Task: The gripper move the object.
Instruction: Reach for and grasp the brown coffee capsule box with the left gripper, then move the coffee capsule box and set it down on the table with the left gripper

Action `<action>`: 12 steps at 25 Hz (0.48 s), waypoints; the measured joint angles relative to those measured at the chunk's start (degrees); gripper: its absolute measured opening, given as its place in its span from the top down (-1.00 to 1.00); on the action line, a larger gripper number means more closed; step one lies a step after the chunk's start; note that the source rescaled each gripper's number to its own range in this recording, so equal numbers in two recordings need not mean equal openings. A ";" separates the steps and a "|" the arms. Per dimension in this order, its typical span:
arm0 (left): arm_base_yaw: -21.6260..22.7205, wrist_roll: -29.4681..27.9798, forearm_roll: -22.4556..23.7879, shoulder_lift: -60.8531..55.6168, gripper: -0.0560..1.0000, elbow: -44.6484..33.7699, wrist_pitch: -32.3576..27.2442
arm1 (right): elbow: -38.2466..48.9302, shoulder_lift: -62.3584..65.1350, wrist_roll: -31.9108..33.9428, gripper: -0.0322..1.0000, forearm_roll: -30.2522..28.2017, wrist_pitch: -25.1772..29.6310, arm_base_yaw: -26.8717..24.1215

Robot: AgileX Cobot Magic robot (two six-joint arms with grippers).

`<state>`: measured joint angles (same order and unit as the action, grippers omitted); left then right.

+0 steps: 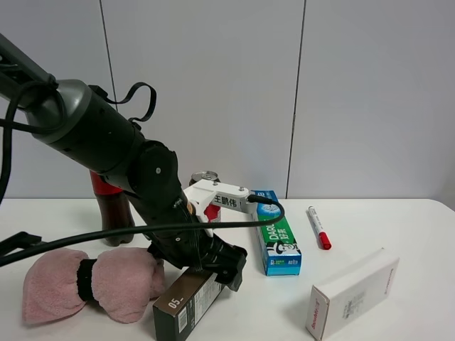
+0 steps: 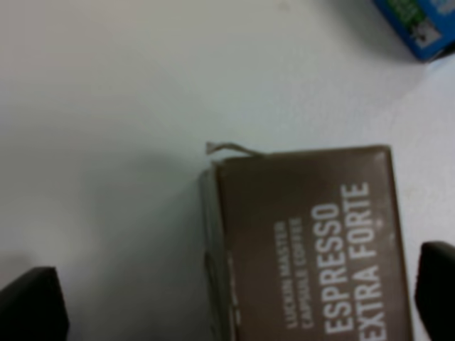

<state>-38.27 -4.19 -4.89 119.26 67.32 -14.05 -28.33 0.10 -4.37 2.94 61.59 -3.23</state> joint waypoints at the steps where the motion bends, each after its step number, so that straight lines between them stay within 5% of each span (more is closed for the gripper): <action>1: 0.00 0.00 0.00 0.04 -0.71 0.00 0.15 | 0.00 0.00 0.00 -1.00 0.00 0.00 0.00; 5: 0.00 -0.17 0.08 0.04 0.89 0.00 0.10 | 0.00 0.00 0.00 -1.00 0.00 0.00 0.00; 12: -0.07 -0.17 0.08 -2.81 0.86 0.00 -0.19 | 0.00 0.00 0.00 -1.00 0.00 0.00 0.00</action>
<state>-38.34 -4.36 -4.81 116.45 67.32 -14.24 -28.33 0.10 -4.37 2.94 61.59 -3.23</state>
